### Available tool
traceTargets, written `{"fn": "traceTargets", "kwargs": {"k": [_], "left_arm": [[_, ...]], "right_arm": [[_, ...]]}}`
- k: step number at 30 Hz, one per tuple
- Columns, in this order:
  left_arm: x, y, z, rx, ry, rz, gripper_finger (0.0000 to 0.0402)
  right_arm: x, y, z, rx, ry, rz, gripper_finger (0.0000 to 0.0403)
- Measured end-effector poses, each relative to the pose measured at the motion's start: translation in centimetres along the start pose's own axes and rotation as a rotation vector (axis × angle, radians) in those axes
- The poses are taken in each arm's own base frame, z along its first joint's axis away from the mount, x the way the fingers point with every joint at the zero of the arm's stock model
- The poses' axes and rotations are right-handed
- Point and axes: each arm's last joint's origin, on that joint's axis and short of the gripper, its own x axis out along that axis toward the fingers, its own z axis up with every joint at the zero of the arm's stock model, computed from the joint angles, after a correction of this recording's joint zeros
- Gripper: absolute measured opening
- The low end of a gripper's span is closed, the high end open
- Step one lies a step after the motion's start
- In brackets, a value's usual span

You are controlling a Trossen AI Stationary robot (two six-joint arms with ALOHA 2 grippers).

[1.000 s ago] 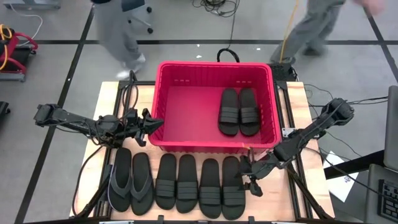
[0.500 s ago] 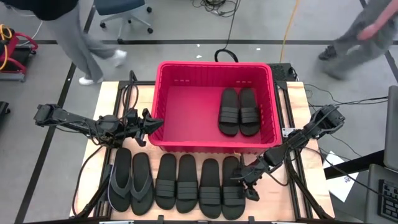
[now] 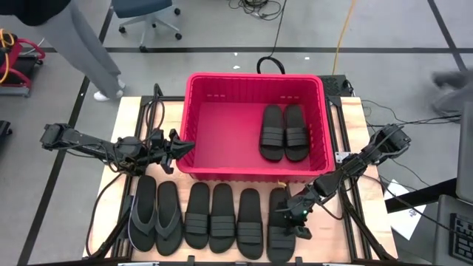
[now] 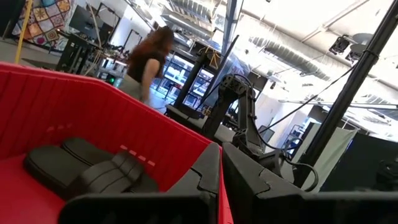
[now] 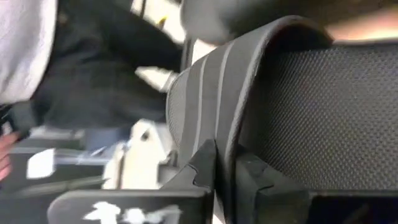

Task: Pick and place slides into bin
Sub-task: Put the black slide into the red bin

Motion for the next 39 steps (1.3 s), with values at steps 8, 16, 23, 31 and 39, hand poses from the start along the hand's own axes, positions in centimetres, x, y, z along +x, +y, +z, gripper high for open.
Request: {"fn": "traceTargets", "kwargs": {"k": [8, 16, 23, 31, 39], "left_arm": [[0.0, 0.0, 0.0, -0.008, 0.0, -0.004, 0.0021], [0.0, -0.3, -0.1, -0.042, 0.041, -0.096, 0.0021], [0.0, -0.3, -0.1, -0.063, 0.043, -0.098, 0.0021], [0.0, -0.3, -0.1, -0.184, 0.045, -0.095, 0.0021], [0.0, -0.5, 0.0, -0.315, 0.081, -0.157, 0.0021]], "right_arm": [[-1.2, 2.8, -1.1, 0.008, 0.063, 0.137, 0.0006], [-9.6, 11.1, 1.0, -0.113, -0.107, 0.124, 0.0003], [-23.0, 16.4, 3.7, -0.377, -0.57, -0.246, 0.0008], [-32.4, 14.8, 2.8, -0.449, -0.944, -0.7, 0.0007], [-34.5, 11.6, 3.1, -0.437, -0.837, -0.872, 0.0007]]}}
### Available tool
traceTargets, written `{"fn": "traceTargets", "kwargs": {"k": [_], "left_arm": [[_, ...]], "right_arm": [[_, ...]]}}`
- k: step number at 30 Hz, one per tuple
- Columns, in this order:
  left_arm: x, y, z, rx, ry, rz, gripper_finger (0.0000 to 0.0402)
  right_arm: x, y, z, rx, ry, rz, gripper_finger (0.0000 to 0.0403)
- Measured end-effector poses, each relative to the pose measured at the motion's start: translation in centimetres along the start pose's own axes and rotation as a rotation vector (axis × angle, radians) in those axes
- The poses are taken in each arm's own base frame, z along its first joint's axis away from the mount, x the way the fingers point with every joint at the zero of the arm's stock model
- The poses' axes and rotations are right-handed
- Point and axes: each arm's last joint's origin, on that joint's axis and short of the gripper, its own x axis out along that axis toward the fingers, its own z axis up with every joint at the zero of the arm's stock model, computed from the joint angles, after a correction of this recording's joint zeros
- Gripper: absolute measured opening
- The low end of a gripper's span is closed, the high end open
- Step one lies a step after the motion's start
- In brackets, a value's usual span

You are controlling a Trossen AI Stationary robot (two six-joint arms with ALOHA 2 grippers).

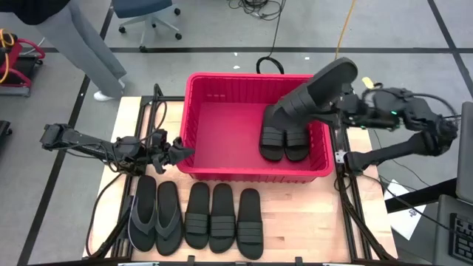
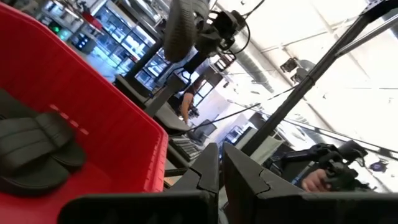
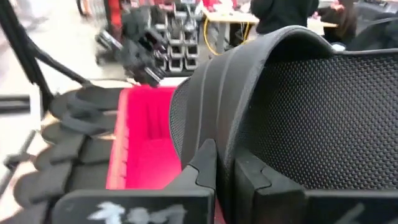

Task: Pick and place slides into bin
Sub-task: Put the black slide into the red bin

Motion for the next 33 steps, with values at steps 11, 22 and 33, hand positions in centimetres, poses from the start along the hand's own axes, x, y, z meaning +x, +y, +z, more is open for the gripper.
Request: {"fn": "traceTargets", "kwargs": {"k": [11, 22, 33], "left_arm": [[0.0, -0.2, 0.6, 0.023, -0.096, 0.023, 0.0021], [-0.2, -0.7, 0.8, 0.027, -0.062, -0.082, 0.0021], [-0.4, -0.5, -0.6, -0.011, 0.217, -0.192, 0.0021]], "right_arm": [[11.5, -2.7, 0.7, -0.057, 0.05, 0.263, 0.0007], [20.9, -6.5, -1.3, -0.05, 0.045, 0.338, 0.0007], [26.5, -8.8, -6.6, -0.026, 0.265, 0.377, 0.0006]]}}
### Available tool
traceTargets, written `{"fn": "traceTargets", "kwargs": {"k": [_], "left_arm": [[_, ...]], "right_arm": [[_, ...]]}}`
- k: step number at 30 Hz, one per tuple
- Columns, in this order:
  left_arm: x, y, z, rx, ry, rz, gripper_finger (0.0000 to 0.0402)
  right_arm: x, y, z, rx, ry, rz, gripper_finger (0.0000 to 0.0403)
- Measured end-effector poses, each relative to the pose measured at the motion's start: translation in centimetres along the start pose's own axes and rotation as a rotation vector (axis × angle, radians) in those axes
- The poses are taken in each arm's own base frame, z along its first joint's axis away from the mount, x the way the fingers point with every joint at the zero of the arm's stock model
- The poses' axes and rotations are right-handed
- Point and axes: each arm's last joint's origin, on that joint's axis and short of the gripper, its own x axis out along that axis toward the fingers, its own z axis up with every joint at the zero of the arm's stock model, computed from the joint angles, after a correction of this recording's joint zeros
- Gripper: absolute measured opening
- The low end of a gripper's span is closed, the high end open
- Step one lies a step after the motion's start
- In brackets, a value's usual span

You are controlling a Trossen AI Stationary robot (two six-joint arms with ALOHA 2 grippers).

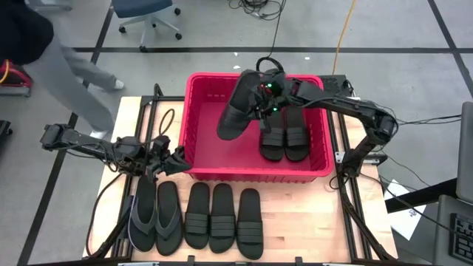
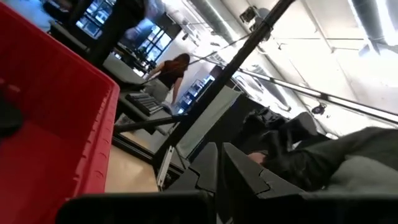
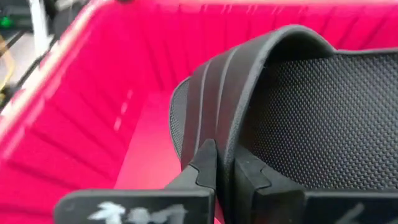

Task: Pick and place slides into bin
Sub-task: Put the black slide into the red bin

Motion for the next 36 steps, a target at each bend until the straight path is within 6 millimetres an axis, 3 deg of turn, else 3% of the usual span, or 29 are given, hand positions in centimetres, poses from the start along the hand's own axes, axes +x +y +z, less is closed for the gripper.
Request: {"fn": "traceTargets", "kwargs": {"k": [5, 12, 19, 26, 36], "left_arm": [[-0.1, -0.1, 0.2, -0.004, -0.023, 0.007, 0.0021], [-0.2, -0.1, 0.4, 0.004, -0.062, 0.036, 0.0021], [-0.2, 0.0, 0.4, 0.004, -0.085, 0.06, 0.0021], [-0.2, 0.0, 0.5, -0.002, -0.091, 0.063, 0.0021], [-0.2, 0.0, 0.5, -0.014, -0.092, 0.062, 0.0021]], "right_arm": [[2.1, -1.4, -1.7, 0.02, 0.012, 0.175, 0.0006], [4.1, -3.7, -4.9, 0.126, 0.096, 0.26, 0.0006], [5.0, -5.3, -7.5, 0.229, 0.177, 0.293, 0.0006], [6.8, -6.5, -10.0, 0.21, 0.274, 0.27, 0.0006], [7.5, -7.5, -11.6, 0.247, 0.298, 0.293, 0.0006]]}}
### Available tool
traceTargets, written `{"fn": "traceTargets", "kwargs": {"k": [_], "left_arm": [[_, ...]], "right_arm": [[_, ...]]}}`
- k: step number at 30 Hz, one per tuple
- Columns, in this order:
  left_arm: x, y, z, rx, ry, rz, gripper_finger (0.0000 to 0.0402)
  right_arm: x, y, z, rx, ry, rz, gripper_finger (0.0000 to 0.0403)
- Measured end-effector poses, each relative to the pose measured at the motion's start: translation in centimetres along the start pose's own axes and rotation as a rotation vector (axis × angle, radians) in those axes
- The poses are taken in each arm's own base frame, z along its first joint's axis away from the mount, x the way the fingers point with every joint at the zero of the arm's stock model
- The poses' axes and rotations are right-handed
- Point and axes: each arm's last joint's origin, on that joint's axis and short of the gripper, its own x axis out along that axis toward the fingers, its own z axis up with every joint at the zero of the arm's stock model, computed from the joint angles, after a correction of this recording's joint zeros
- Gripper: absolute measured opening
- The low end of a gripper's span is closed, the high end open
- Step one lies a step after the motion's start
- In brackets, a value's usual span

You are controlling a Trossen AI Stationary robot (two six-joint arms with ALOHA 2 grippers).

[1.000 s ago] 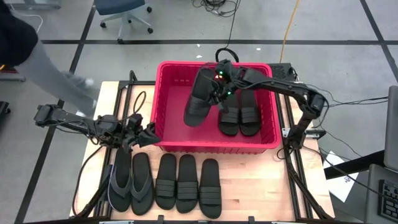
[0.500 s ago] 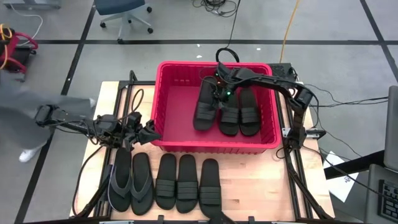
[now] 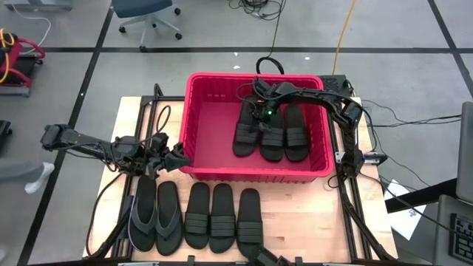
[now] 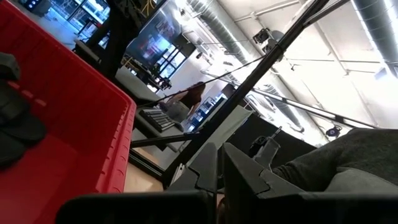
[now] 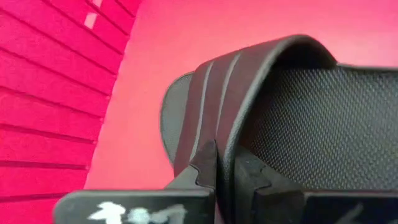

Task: Pick and place slides into bin
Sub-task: Put the black slide into the red bin

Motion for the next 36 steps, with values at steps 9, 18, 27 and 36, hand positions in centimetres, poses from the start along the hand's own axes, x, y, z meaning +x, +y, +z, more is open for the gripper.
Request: {"fn": "traceTargets", "kwargs": {"k": [9, 18, 27, 36], "left_arm": [[0.0, 0.0, 0.0, 0.007, -0.001, 0.002, 0.0021], [0.0, 0.0, 0.0, 0.03, -0.009, 0.012, 0.0021], [0.0, 0.1, 0.0, 0.021, -0.012, 0.015, 0.0021], [0.0, 0.0, 0.0, 0.014, -0.013, 0.014, 0.0021]], "right_arm": [[-0.9, -0.2, -1.3, 0.039, 0.05, 0.041, 0.0006], [-0.9, 0.2, -1.6, -0.029, 0.079, 0.064, 0.0006], [-0.3, 0.3, -1.3, -0.08, 0.127, -0.001, 0.0012], [-0.1, 1.0, -0.8, -0.108, 0.161, -0.042, 0.0077]]}}
